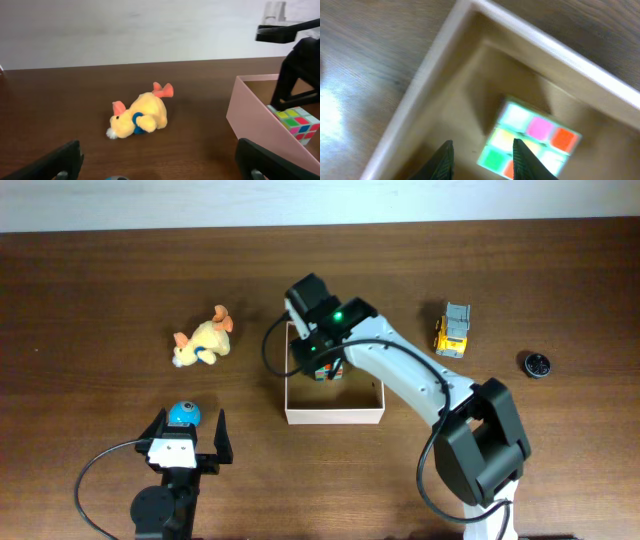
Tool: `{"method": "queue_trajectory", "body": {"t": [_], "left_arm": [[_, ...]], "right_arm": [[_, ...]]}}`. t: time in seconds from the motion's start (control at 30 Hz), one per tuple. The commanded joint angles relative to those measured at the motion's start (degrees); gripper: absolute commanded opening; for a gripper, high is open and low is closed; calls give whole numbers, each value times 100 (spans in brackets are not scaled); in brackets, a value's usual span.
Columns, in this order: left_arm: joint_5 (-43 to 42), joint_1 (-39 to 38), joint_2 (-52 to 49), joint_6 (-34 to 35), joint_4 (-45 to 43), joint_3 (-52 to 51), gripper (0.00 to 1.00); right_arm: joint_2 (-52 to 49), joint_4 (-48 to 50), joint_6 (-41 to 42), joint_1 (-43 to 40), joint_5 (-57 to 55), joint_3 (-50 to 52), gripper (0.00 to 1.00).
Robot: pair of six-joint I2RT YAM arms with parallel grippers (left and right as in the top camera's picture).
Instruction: Pack container
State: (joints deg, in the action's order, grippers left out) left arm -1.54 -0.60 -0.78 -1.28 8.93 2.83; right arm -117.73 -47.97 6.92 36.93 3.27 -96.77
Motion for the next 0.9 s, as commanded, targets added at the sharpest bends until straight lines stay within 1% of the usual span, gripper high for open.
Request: {"method": "queue_trajectory", "body": {"t": [0.0,0.67,0.87], "left_arm": [[-24,28,48,-90,-15,-39,99],[-22,28,48,-90,-15,-39,99],[-22,28,48,-90,-15,-39,99]], "right_arm": [[-72,98,-46,129,83,-90,33],[-446,345,-4,125,120,-87,33],[-448,328,-2,92,-68,-87,33]]}}
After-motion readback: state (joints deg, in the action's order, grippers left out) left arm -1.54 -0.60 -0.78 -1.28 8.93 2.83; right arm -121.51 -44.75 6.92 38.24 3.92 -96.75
